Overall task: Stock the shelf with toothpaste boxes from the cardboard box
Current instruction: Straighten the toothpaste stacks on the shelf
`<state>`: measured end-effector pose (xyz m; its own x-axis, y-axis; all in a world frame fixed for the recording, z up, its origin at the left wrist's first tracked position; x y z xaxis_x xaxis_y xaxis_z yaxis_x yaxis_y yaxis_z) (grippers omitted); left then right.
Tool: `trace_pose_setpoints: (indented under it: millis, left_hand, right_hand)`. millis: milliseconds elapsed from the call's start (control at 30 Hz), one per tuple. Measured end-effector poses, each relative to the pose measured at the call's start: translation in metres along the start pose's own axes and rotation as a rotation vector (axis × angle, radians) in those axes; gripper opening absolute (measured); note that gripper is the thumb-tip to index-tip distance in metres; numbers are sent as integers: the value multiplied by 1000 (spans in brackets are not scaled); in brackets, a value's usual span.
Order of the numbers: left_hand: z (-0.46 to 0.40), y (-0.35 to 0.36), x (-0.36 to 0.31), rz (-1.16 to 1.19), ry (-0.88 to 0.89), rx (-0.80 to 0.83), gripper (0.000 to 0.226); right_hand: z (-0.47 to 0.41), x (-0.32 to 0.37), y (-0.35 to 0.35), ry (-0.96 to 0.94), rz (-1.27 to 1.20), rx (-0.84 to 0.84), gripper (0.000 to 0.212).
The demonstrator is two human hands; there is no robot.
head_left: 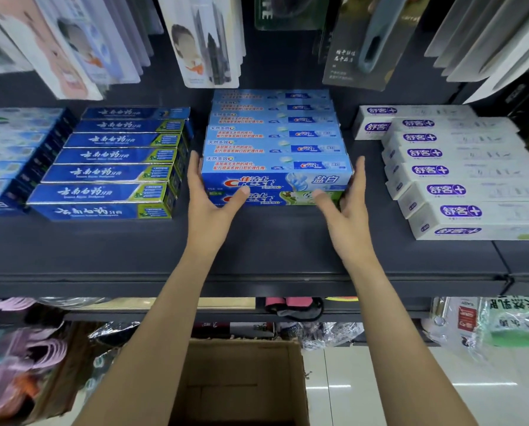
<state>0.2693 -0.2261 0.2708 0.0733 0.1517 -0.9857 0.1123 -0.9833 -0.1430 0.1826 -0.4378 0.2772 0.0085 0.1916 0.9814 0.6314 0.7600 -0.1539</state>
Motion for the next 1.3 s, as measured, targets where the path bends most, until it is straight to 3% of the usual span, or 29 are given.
trace_pose_setpoints:
  millis: [67,267,467,667,833,1033,1167,1300]
  left_hand:
    - [-3,-2,2,-23,11,24,84]
    - [-12,-2,-2,-146,103,79,79]
    - [-10,-3,-3,-181,108,96,90]
    - [-3,-9,-14,-237,138,-40,94]
    - [12,-15,-33,-371,324,-184,94]
    - [28,-11,-16,-29,-15,-59,72]
    - [25,-13,-11,36,-76,1,64]
    - [27,-10,-7,24,-113,31,72]
  right_hand:
    - [-4,-2,-3,14,-45,-45,79]
    - [-11,4,3,-115,145,-20,64]
    - [-12,3,2,-120,159,16,63]
    - [-12,4,0,-124,180,-17,65]
    - [-7,2,-19,-137,141,-129,67]
    - [4,-6,-6,-35,176,33,76]
    - [5,-7,-3,-7,175,-6,81]
    - [11,0,-2,26,176,27,87]
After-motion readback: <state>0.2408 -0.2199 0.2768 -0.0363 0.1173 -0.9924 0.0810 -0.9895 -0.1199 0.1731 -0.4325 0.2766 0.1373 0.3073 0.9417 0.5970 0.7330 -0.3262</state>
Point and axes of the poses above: each hand's wrist, its own z-axis away from the middle knuckle, its own y-axis out of the palm, x = y × z, the point moved 8 cm from there along -z, towards the middle knuckle, and after that the axes turned 11 degrees about -x, right-handed, at the moved point
